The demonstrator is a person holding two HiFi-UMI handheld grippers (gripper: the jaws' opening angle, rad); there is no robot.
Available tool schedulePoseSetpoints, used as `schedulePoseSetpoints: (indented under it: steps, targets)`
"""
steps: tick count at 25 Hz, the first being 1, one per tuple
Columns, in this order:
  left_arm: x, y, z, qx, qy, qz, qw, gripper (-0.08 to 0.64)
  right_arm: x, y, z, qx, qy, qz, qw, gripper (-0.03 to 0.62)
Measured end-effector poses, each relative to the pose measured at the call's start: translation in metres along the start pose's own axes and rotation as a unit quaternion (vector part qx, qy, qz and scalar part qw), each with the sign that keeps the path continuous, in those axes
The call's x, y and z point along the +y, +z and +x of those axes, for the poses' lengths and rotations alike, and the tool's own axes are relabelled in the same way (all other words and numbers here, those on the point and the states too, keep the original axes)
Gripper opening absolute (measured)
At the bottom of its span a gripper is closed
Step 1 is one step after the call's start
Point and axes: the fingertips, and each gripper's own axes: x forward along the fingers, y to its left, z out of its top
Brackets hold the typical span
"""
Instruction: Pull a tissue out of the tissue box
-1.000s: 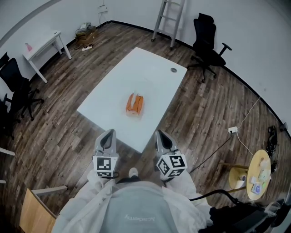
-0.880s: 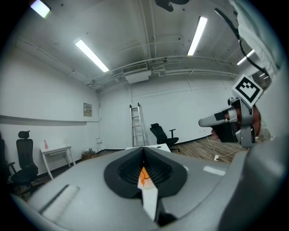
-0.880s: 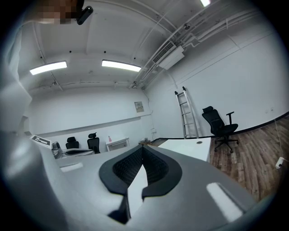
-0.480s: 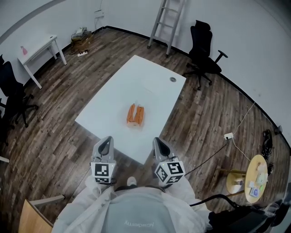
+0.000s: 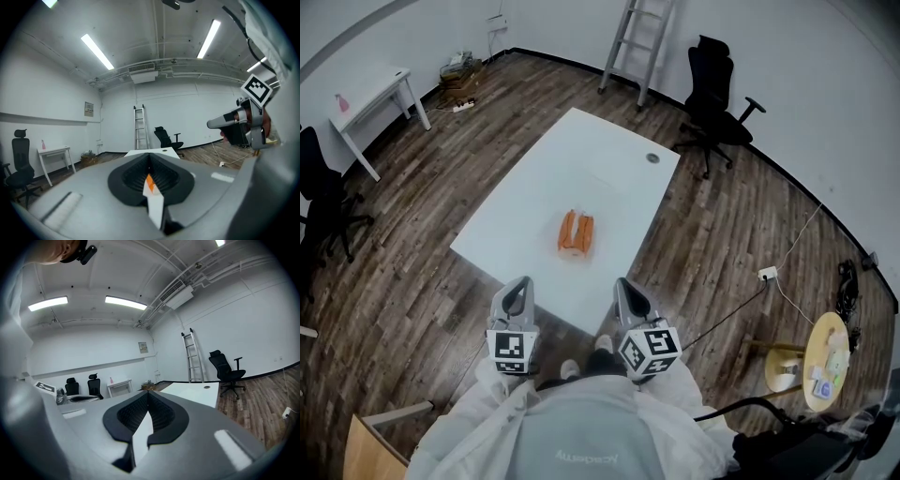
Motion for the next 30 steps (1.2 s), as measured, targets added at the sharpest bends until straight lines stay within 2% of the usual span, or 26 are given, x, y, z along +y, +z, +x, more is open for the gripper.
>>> schedulePoseSetpoints:
  steps: [8, 23, 30]
  targets:
    - [-0.001, 0.003, 0.020, 0.008, 0.011, 0.007, 0.9999, 0.000, -0.021, 0.002, 0.018, 0.003, 0.009, 0.009, 1.000, 0.002]
    - [0.012, 0.000, 0.083, 0.050, 0.071, 0.011, 0.9962, 0.000, -0.059, 0.008, 0.105, 0.038, 0.083, 0.028, 0.995, 0.002]
    - [0.011, 0.010, 0.107, 0.058, 0.094, 0.022, 0.9937, 0.000, -0.073, 0.016, 0.140, 0.049, 0.119, 0.032, 0.991, 0.002]
